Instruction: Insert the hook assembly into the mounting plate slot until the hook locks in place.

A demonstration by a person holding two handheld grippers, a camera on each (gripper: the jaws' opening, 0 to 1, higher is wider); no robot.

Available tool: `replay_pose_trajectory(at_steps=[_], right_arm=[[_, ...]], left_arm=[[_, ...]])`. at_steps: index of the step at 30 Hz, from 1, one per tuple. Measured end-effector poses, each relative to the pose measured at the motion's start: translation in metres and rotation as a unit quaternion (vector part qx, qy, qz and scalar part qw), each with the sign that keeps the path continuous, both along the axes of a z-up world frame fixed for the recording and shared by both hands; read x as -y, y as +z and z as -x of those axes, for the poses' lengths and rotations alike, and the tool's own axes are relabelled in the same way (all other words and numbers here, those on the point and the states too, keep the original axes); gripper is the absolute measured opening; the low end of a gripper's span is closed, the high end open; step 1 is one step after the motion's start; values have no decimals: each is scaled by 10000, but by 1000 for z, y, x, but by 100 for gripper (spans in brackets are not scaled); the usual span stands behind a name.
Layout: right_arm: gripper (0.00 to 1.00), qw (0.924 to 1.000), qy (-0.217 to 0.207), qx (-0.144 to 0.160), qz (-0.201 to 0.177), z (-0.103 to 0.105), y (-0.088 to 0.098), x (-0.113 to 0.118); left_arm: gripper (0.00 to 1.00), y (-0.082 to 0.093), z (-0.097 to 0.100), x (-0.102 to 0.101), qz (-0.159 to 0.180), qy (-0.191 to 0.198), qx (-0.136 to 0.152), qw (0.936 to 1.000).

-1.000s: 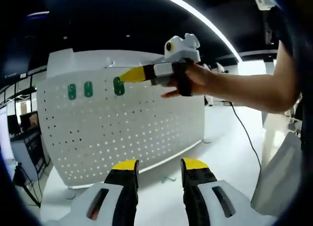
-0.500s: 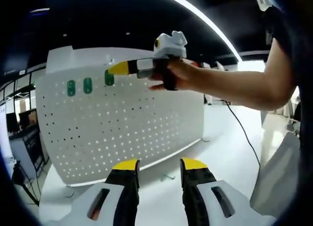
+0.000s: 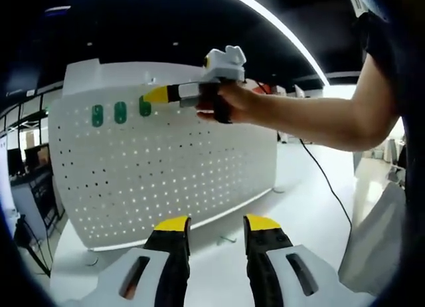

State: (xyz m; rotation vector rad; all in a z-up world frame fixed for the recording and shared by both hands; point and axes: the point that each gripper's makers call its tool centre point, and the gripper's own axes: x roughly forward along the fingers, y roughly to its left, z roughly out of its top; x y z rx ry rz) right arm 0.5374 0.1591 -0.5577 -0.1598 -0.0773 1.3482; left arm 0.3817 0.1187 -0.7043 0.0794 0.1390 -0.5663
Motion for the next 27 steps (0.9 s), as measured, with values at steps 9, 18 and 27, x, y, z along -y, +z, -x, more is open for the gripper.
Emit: replay_pose_trajectory(at_steps=[9, 18, 27], right_arm=[[1, 10000, -6, 51, 33, -4, -1, -1], [1, 9999, -85, 45, -27, -8, -3, -1], [2, 9999, -109, 98, -25, -7, -4, 0]], left_arm=[[32, -1, 0, 2, 11, -61, -40, 10000], [32, -1, 0, 2, 46, -78, -57, 9999], [32, -1, 0, 2, 55, -85, -60, 9999]])
